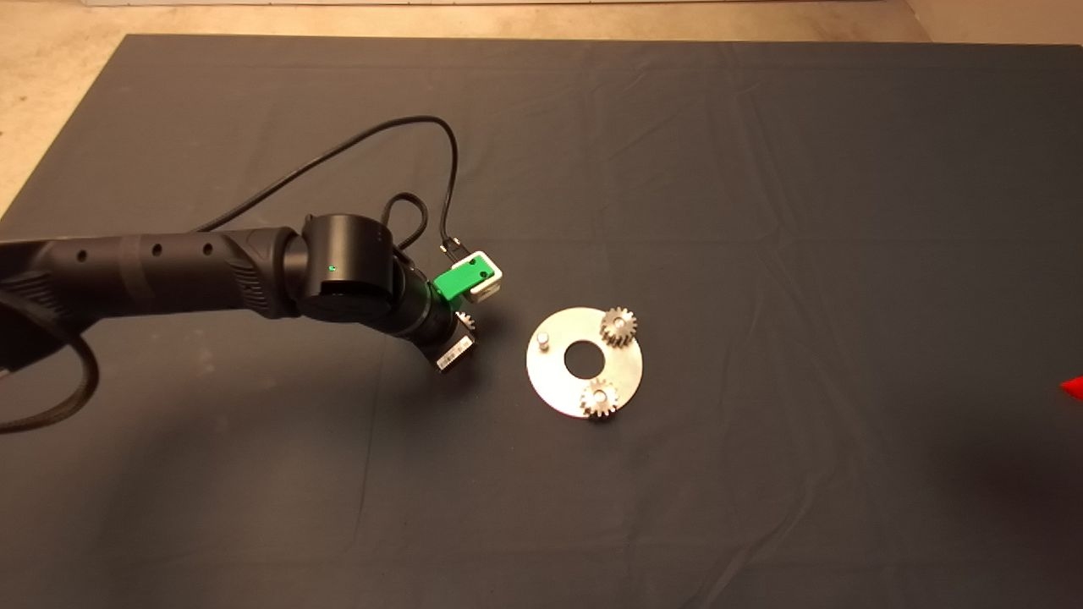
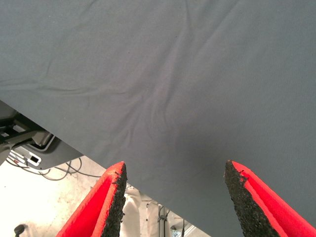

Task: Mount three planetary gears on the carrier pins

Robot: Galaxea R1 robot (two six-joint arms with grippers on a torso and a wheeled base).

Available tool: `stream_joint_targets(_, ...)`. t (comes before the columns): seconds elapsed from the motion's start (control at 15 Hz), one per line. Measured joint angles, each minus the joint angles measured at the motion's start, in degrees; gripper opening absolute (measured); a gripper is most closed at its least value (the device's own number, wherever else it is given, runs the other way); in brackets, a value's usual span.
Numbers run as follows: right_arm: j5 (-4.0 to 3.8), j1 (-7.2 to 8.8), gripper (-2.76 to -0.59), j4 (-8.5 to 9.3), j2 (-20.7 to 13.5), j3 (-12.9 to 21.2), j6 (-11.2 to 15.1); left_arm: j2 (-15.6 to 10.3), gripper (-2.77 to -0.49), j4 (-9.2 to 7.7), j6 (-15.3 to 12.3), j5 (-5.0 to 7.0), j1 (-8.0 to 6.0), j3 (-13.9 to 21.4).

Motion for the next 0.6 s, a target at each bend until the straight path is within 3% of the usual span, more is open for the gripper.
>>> stream_joint_targets(0.6,0.02,0.00,-1.91,0.00,-0.1,0.0,0.0,0.0,-2.42,-0.01,0.0,0.00,-0.09,0.0)
